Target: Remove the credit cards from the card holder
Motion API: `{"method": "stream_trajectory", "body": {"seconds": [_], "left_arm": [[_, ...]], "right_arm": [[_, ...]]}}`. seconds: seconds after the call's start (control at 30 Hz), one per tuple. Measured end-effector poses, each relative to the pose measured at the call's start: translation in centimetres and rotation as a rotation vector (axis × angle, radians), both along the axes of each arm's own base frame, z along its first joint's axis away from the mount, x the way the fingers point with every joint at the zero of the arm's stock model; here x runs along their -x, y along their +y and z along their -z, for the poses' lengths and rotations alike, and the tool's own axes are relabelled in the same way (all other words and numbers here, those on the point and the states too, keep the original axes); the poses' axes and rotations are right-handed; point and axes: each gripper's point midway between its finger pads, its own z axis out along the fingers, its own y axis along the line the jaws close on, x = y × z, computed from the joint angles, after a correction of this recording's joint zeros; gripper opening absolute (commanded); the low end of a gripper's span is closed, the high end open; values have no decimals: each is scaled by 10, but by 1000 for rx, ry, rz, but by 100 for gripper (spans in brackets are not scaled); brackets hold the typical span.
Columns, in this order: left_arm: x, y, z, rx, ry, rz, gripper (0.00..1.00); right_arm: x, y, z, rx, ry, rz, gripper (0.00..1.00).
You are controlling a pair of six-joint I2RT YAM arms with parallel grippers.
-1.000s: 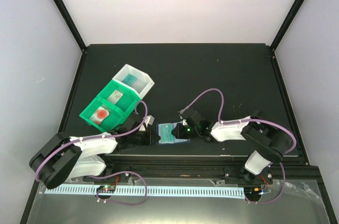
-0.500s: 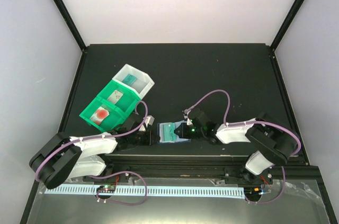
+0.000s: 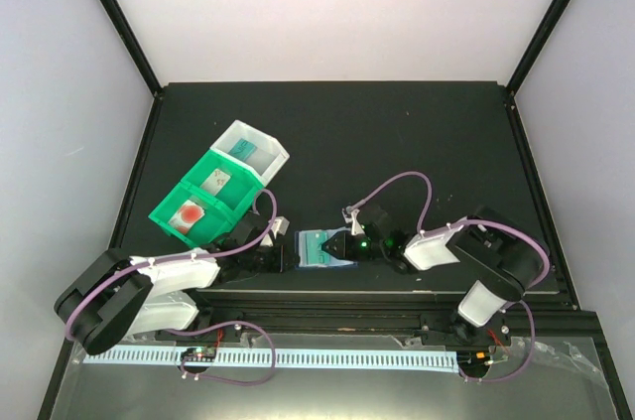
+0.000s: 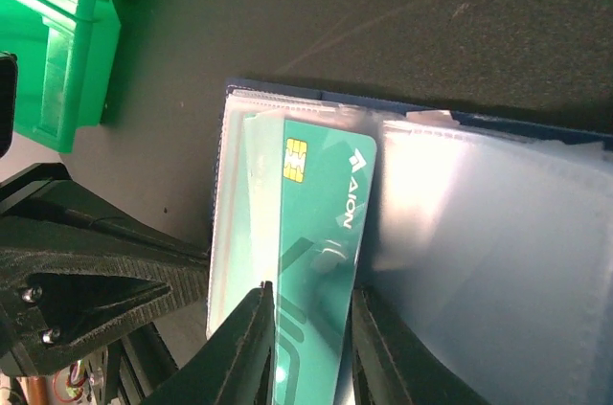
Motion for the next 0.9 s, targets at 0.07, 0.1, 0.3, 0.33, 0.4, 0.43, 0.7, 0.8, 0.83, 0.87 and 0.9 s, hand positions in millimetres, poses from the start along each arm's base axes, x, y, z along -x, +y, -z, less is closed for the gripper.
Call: {"method": "stream_trajectory", "body": {"seconds": [0.07, 0.1, 0.3, 0.33, 0.4, 0.43, 0.7, 0.8, 0.83, 0.87, 0.9], "left_arm": [[0, 0, 0, -1, 1, 0, 3], [0, 0, 0, -2, 1, -1, 3], [-1, 1, 0, -6, 0, -4, 2], [-1, 1, 0, -6, 0, -4, 2], [-1, 1, 1, -8, -2, -6, 2], [-1, 1, 0, -9, -3, -7, 2], [-1, 1, 1, -11, -5, -7, 5], [-1, 1, 0, -10, -8, -6, 13], [-1, 1, -1, -10, -8, -6, 16], [-2, 1, -3, -10, -10, -6, 20], [-2, 2, -4, -11, -13, -7, 25]], "right_arm": [[0, 2, 0, -10, 3, -5, 20], [0, 2, 1, -12, 7, -4, 18], [-1, -6, 6, -9, 27, 20, 1], [-2, -7, 5, -16, 27, 26, 1], [-3, -9, 3, -26, 23, 32, 1], [-4, -11, 2, -29, 23, 34, 1], [-5, -23, -1, -38, 20, 56, 1], [-7, -29, -6, -32, 5, 69, 1], [-7, -30, -8, -31, -3, 69, 1], [-8, -31, -10, -29, -14, 67, 1], [-8, -32, -13, -25, -23, 63, 1]]}}
